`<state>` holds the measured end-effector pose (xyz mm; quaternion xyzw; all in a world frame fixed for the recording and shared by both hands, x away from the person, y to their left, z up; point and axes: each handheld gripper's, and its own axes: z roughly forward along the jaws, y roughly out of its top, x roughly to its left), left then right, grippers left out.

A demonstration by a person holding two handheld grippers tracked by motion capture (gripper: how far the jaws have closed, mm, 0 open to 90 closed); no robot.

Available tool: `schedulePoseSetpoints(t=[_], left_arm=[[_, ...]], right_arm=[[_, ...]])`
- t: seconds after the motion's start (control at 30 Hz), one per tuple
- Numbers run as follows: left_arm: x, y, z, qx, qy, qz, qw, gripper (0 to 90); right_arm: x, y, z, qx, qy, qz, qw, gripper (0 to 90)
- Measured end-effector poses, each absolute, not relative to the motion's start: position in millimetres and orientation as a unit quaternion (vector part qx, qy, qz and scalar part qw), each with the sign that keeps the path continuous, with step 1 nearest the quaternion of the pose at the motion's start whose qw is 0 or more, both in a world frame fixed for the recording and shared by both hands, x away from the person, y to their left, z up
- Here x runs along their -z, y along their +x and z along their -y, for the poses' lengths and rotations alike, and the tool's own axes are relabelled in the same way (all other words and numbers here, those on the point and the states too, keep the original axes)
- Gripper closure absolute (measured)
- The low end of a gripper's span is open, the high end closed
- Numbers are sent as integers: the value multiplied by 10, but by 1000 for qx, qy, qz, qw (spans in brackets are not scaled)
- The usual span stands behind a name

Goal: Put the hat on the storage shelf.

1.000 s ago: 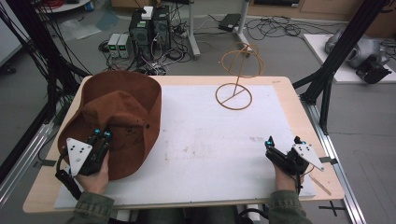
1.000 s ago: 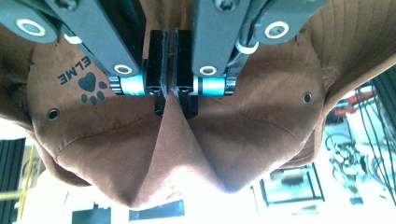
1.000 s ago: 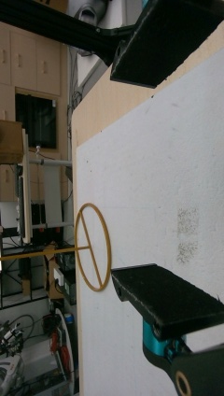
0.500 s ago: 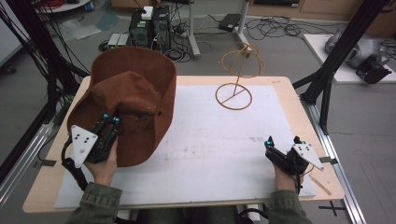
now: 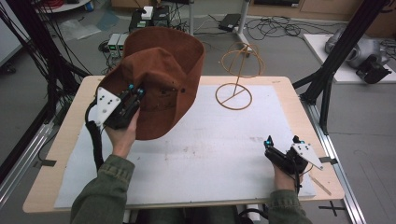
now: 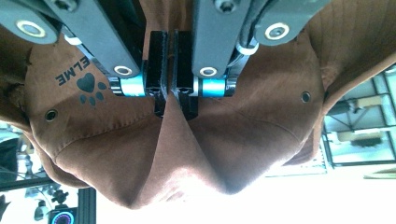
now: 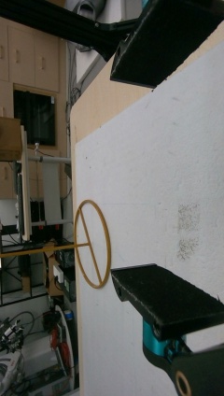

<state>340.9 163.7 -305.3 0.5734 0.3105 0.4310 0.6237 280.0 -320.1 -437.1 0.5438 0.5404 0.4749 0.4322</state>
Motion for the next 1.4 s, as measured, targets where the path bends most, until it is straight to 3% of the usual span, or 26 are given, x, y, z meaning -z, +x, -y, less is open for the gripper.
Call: schedulePoseSetpoints(t=[0.67,1.13,1.4], left_arm=[[2802,4258,-1102,-415,600,-287,621,873],[2338,4722,-318,-403,611,-236,639,872],[2293,4918,72,-390,621,-222,643,872]], right_arm=[[4400,2842,3204,-481,540,-547,421,54],[4396,2816,3226,-487,539,-545,418,55],[4394,2796,3281,-490,546,-539,414,54]])
